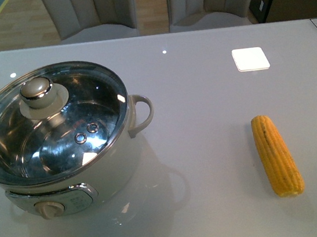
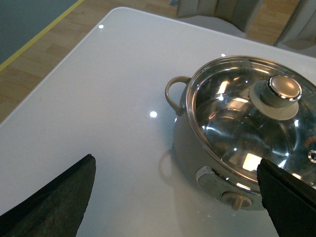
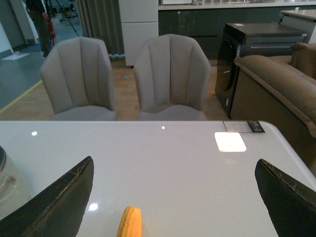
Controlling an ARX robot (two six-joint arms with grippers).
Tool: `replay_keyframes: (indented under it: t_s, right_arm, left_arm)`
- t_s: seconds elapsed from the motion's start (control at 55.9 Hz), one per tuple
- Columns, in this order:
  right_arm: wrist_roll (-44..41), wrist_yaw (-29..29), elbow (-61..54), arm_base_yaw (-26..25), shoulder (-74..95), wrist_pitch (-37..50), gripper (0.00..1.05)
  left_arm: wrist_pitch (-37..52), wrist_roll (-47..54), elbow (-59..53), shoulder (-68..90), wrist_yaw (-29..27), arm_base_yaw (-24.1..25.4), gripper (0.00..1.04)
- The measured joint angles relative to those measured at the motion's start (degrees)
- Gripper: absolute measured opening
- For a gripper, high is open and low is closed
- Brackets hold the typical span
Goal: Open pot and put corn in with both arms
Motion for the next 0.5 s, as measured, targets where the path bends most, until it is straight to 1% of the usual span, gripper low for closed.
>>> replay_keyframes:
  t_s: [0.054,0.072,0.161,0.304,0.412,0.501]
  right_arm:
    - [0.0,0.0,0.0,0.0,0.0,0.0,0.96]
    - [0.0,0.0,0.0,0.0,0.0,0.0,0.96]
    - [0.0,0.0,0.0,0.0,0.0,0.0,0.96]
    - [0.0,0.0,0.0,0.0,0.0,0.0,0.96]
    - [0.0,0.0,0.0,0.0,0.0,0.0,0.96]
    - [0.0,0.0,0.0,0.0,0.0,0.0,0.96]
  left_arm:
    - [5.3,1.7,1.0,5.2,1.6,1.1,0.98]
    - [9.0,2.8,1.7,8.8,2.1,1.6,0.98]
    - [19.4,5.4,4.9,19.4,3.6,2.5,0.98]
    - [36.3,7.6,12.0,38.9,5.7,2.5,0.98]
    - [44.7,9.1,16.4,51.1,6.1,1.6,0.98]
    - [49.5,9.7,19.3,59.0,7.0,0.8,0.98]
